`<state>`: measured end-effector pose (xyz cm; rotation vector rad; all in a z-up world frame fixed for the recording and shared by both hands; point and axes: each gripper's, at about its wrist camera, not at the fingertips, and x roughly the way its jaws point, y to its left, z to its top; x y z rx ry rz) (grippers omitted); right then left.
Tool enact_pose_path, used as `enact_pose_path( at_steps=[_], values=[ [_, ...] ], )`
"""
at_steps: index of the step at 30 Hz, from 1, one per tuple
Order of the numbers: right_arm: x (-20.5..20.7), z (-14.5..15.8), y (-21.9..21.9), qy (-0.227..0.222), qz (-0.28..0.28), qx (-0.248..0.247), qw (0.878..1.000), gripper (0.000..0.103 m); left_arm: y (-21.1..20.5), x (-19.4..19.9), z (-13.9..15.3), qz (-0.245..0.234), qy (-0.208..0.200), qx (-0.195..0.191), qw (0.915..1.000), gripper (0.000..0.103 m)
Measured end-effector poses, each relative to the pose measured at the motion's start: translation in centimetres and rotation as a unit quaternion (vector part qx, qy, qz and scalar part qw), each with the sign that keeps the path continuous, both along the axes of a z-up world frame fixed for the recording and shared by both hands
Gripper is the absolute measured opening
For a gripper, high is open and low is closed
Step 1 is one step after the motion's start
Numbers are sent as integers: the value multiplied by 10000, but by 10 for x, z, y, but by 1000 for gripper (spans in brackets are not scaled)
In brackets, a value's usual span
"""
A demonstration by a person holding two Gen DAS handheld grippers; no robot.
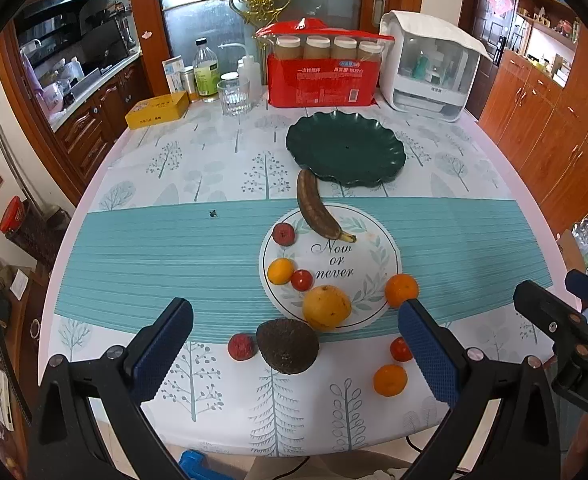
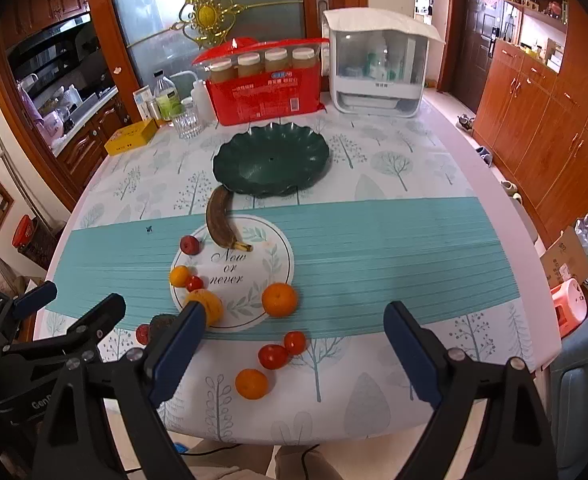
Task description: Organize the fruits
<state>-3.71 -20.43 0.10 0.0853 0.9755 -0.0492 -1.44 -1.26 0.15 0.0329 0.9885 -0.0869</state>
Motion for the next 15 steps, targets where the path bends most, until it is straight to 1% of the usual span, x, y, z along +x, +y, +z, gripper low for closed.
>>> enact_pose_path(
  at_steps=[5,9,12,15],
  values=[
    [4,-10,2,36,185,7,9998,91,5,4,-9,8,65,-2,10000,102],
    [7,-23,5,67,367,28,9993,86,10,8,-20,21,67,58,10000,101],
    [8,-32,8,98,562,53,9984,84,17,11,-31,27,128,73,9999,97],
    [7,-43,11,136,726,39,9973,83,23,13,-45,16,209,122,9997,97]
  ],
)
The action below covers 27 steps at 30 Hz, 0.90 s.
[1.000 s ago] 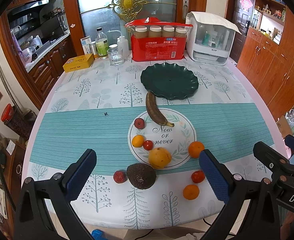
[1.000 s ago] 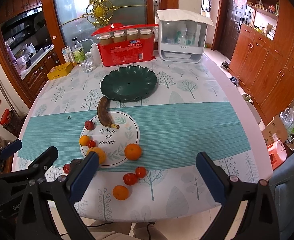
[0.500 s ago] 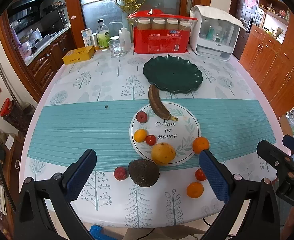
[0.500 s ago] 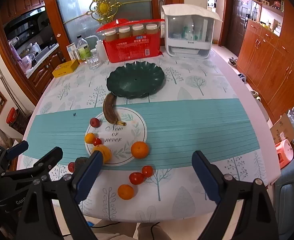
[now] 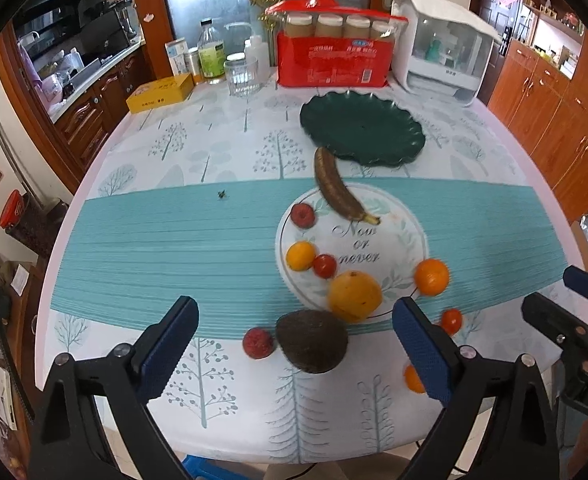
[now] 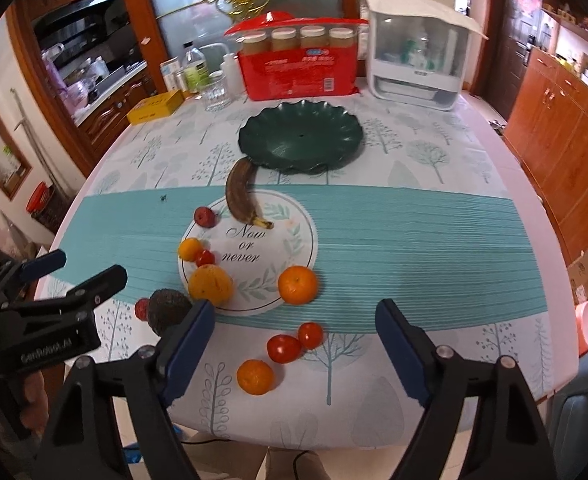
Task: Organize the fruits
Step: 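Grasp the dark avocado with the left tool while the right tool grasps a tangerine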
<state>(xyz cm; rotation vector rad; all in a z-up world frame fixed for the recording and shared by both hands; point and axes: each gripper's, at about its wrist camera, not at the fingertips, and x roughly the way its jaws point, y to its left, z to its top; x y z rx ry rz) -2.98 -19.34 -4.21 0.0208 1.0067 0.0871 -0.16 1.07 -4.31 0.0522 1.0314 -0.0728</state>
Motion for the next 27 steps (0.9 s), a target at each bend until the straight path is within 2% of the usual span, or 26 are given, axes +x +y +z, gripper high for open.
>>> enact_pose_path(
  at_steps=[6,11,15,19,23,27],
  values=[
    [0,-34,7,380,409,49,9984,81,21,8,-34,-153,317,-53,9994,97],
    [-2,-66,15,820,779,181,9934,75,30,15,-64,-389,540,-258,9974,97],
    [-3,-90,22,1138,986,225,9883,66,29,21,-89,-508,841,-296,9947,96],
    [-3,-108,27,1420,1118,305,9831,63,25,19,-102,-648,906,-368,9931,93],
    [-1,-122,32,1599,1223,383,9788,61,7,19,-104,-1110,852,-149,9900,93],
    [1,-132,37,1713,1305,367,9758,50,-13,22,-107,-1638,876,56,9826,93]
  ],
)
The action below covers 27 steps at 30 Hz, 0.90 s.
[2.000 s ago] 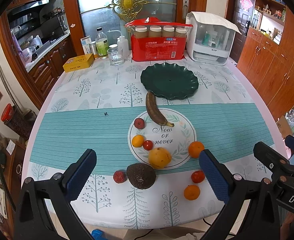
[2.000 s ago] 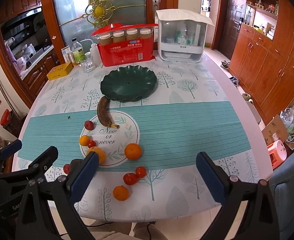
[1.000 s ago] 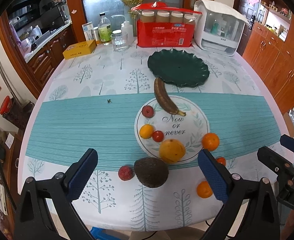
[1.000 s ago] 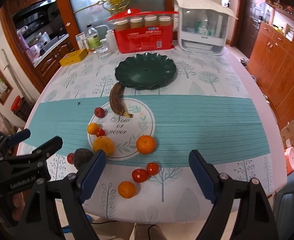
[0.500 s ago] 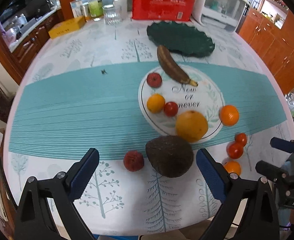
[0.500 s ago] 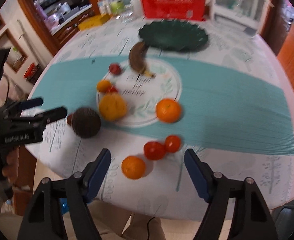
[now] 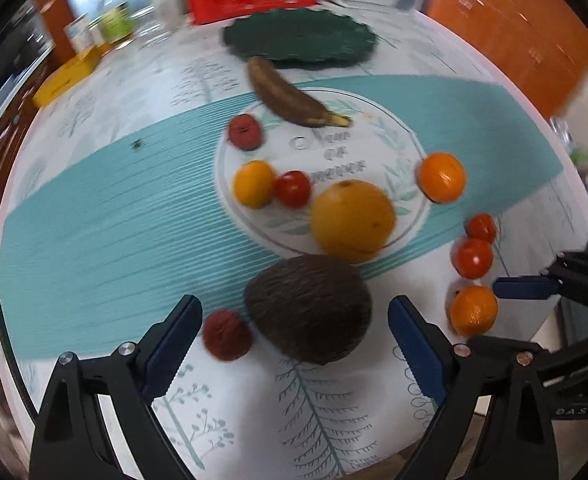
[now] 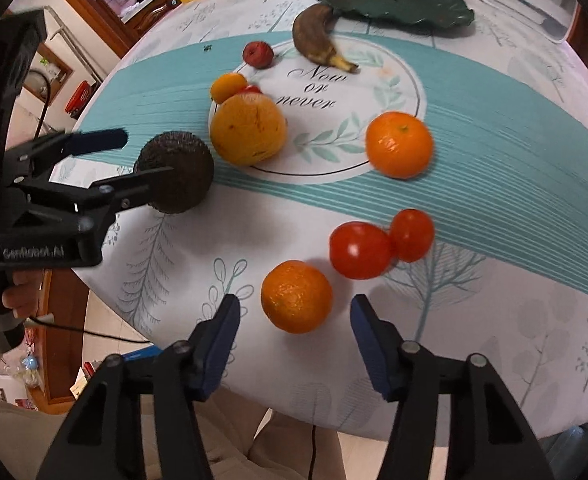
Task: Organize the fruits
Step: 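Grasp the dark avocado with the left tool while the right tool grasps a tangerine, then carry the avocado with the left tool while the right tool carries the tangerine to the green plate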
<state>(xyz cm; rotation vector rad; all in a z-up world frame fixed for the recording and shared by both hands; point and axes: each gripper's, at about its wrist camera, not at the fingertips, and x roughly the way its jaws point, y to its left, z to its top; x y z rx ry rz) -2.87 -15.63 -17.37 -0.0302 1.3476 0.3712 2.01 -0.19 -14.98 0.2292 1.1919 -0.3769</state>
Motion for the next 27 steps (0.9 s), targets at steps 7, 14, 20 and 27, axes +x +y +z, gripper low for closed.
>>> enact_pose_path(
  at_steps=[7,14,20,27],
  values=[
    [3,-8,1,86,26,56,9999,39,-21,4,-9,-495,13,308,9983,76],
    [4,-1,-4,28,16,83,10000,38,-21,9,-18,-537,62,585,9968,73],
    [-1,21,-5,-250,135,42,9996,38,-16,13,-17,-439,-3,477,9979,64],
    [8,52,-3,-664,94,89,9977,38,-3,18,-3,-50,-66,211,9997,62]
  ],
)
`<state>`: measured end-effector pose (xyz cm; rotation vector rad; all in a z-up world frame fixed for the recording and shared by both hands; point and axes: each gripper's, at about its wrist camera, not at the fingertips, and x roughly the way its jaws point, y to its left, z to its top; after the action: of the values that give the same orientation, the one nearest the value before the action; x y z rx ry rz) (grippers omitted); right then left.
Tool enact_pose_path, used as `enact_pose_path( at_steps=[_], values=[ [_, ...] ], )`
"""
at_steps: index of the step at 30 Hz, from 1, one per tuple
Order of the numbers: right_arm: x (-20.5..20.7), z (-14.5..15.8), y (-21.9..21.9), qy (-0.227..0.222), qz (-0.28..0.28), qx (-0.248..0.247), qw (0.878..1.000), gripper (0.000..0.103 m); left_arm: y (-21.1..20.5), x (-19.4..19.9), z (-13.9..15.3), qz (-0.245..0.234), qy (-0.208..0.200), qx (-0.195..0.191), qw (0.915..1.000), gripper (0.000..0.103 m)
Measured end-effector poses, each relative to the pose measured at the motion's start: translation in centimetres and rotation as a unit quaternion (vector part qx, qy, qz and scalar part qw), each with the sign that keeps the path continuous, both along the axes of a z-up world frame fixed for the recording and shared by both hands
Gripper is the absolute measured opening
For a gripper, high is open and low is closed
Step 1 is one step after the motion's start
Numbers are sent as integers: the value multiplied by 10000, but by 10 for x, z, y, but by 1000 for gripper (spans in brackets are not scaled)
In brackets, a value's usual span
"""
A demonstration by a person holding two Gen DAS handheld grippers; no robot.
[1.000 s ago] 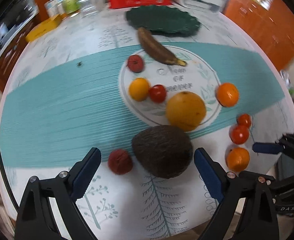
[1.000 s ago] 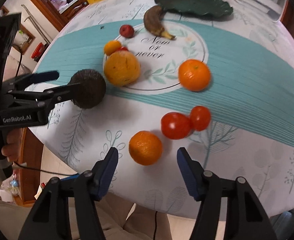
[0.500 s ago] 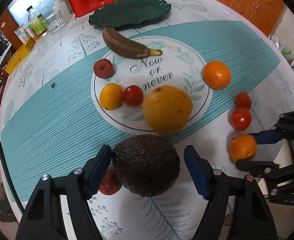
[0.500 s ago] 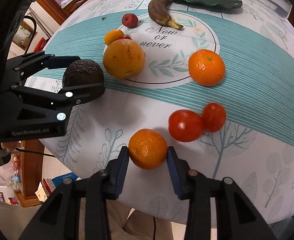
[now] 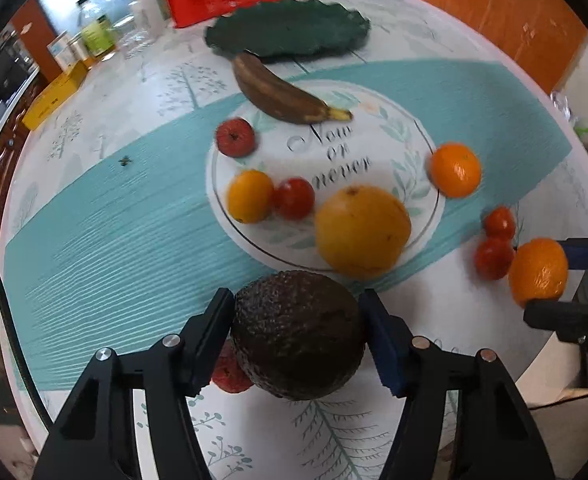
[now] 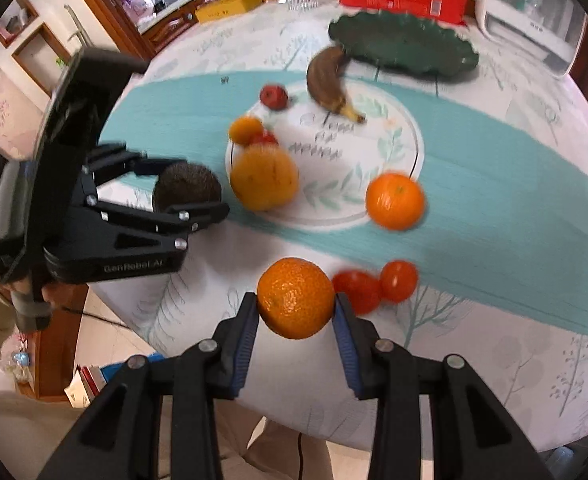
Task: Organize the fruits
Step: 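Carry the avocado with the left tool while the right tool carries the tangerine to the green plate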
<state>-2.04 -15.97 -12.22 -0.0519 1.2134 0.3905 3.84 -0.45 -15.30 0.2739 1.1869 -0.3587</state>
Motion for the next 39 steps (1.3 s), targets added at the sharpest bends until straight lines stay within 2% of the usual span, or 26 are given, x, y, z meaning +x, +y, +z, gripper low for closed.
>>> enact_pose_path(
  at_steps=[4,8,11,15,20,24,28,34,39],
  values=[
    [22,25,-2,-349,-110,-7,9993,38,7,17,29,266,-163,-287,9991,62],
    [66,48,-5,-857,-246,-303,9956,38,2,53,79,403,-699,-523,9954,62],
    [119,57,-10,-1242,-458,-561,9896,38,-6,88,103,502,-948,-689,9918,62],
    [191,49,-24,-1291,-873,-625,9858,38,-26,145,116,592,-1159,-773,9885,62],
    [267,17,-34,-1202,-1207,-822,9820,38,-47,226,90,921,-994,-849,9871,62],
    [301,2,-37,-1258,-1260,-875,9801,38,-59,273,63,1174,-821,-862,9859,62],
    [324,-13,-39,-1192,-1331,-925,9795,38,-68,307,32,1297,-656,-713,9868,62],
    [345,-34,-42,-1067,-1379,-1069,9789,39,-75,328,-1,1332,-439,-573,9885,63],
    [348,-47,-41,-960,-1301,-1134,9803,39,-75,331,-12,1334,-297,-586,9889,61]
  ],
)
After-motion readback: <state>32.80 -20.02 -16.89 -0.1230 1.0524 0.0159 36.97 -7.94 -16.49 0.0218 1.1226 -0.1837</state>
